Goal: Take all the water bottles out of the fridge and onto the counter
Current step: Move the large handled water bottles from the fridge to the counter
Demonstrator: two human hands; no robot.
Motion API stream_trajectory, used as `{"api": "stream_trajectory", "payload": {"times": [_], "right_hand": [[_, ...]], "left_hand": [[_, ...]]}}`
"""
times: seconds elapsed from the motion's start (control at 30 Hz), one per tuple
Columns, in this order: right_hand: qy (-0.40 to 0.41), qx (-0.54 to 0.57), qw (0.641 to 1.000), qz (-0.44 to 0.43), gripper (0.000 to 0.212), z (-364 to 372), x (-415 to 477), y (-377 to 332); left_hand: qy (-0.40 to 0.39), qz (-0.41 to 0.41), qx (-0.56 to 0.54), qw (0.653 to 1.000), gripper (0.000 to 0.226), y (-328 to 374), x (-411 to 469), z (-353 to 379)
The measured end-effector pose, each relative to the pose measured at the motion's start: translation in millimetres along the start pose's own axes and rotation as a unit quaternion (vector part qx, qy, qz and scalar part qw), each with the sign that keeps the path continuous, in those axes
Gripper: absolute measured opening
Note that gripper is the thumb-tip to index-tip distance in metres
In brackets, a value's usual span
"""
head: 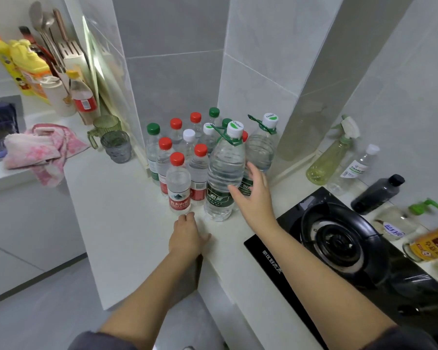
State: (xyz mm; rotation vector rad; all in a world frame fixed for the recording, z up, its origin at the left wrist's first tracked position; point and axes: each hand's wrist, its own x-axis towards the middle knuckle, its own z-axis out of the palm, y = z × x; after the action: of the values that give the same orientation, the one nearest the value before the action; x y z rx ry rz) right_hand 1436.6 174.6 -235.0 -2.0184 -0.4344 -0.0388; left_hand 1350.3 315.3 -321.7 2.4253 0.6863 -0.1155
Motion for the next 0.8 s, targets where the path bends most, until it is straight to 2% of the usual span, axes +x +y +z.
{"api": "stream_trajectory", "payload": {"times": [0.2,0.3,0.43,0.67,0.8], "right_hand": [[-0.085,-0.184,0.979,0.01,0.076,-23.4,-66.6,33.2],[-0.134,-0.263,0.956,-0.009,0.075,-35.9,-96.1,37.9],[-0.17,-0.296,0.938,-0.057,0.071,-43.7,-128.7,25.1],[-0.225,-0.317,0.891,-0.234,0.072,-14.1,-181.8,-33.7],[-0.286,-0.291,0.85,-0.333,0.073,28.6,-223.3,-73.4]], "left_hand": [[0.124,0.064,0.111,0.984,0.082,-25.2,-81.3,-24.0],[0.149,0.042,0.132,0.979,0.084,-33.2,-129.4,-31.6],[0.17,-0.002,0.106,0.98,0.087,-40.8,-195.3,-41.4],[0.266,-0.045,0.076,0.96,0.083,-65.6,-309.5,-63.1],[0.313,-0.132,0.064,0.939,0.08,-100.3,-381.1,-63.3]]}}
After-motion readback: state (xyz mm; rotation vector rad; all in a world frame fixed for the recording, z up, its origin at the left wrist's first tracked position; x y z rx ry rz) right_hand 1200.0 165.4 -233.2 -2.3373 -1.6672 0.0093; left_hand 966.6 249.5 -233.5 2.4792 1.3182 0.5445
